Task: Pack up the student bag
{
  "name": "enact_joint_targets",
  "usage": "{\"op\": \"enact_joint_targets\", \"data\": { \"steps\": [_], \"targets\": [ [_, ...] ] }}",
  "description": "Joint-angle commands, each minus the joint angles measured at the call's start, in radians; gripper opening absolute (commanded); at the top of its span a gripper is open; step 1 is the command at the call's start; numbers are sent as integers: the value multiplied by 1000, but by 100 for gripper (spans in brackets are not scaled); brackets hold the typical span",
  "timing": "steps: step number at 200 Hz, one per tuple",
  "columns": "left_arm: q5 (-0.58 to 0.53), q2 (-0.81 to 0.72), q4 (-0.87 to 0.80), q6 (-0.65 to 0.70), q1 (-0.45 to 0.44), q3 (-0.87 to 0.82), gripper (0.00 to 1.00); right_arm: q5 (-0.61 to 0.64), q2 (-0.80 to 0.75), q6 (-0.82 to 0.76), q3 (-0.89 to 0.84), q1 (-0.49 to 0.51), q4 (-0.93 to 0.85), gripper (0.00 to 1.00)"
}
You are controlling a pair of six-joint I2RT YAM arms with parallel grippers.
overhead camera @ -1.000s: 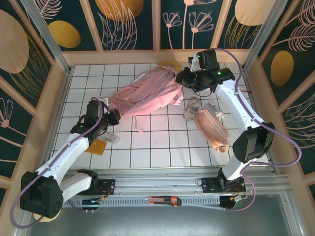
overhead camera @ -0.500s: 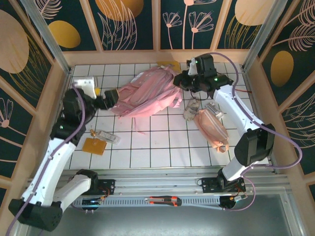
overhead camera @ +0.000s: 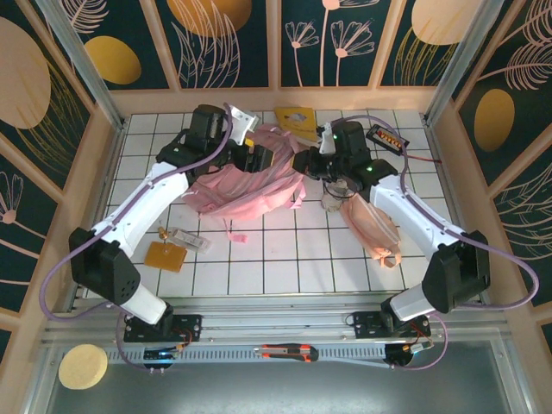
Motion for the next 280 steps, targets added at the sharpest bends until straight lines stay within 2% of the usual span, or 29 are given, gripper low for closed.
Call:
{"op": "enact_joint_targets", "data": {
  "steps": [1,37,73,88,100,133,142,153,162,175,191,213,243,260,280],
  "targets": [
    [18,33,-58,53,-12,52,75,-21,-69,10,-8,4,154,0],
    [20,107,-120,66,-27,57,60,-33,-69,20,-39,12,170,0],
    [40,89,-87,57,-30,-13,56,-32,-66,31,-97,24,198,0],
    [42,93,-84,62,-30,-33,45,-31,-65,36,-116,26,210,0],
    [53,107,-92,64,-30,-36,39,-36,-61,41,-126,27,212,0],
    [55,116,-102,80,-29,-59,35,-36,-52,48,-153,42,166,0],
    [56,113,-106,87,-30,-74,35,-33,-54,54,-167,48,145,3],
    [53,106,-103,87,-30,-97,37,-34,-54,56,-179,55,109,23],
    [48,98,-100,86,-30,-116,44,-18,-56,46,-177,55,53,42],
    [27,81,-94,69,-30,-135,49,65,-70,6,-153,55,-86,54],
    [9,66,-81,29,-30,-131,58,153,-87,-26,-116,28,-228,59],
    [-21,74,-29,-68,-29,-94,60,198,-89,10,-76,-94,-330,62],
    [-99,192,102,-238,-17,36,65,109,-26,135,-101,-230,-82,62],
    [-113,315,155,-339,10,163,65,75,100,169,-57,-271,60,63],
    [-131,473,213,-443,40,327,64,52,265,152,46,-310,117,64]
  ]
}}
